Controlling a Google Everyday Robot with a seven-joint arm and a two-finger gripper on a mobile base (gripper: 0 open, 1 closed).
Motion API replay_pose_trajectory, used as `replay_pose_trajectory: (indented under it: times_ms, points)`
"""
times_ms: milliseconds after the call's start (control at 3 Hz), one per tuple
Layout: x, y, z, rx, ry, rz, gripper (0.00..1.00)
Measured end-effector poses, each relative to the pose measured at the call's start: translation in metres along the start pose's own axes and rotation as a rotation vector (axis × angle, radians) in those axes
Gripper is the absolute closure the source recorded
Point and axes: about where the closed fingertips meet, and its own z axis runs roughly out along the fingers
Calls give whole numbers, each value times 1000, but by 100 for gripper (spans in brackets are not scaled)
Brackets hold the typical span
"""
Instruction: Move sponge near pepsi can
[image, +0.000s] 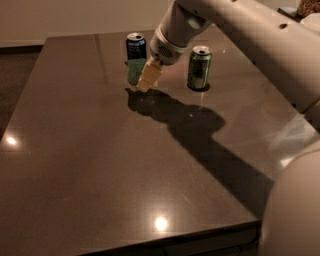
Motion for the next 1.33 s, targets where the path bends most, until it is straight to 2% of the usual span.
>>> replay_pose_trajectory:
  times_ms: [667, 1000, 1333]
  points:
    - [-8, -17, 36, -17, 39, 3, 100]
    - [-7, -20, 45, -14, 55, 5, 82]
    - [-7, -20, 53, -20, 66, 4, 57]
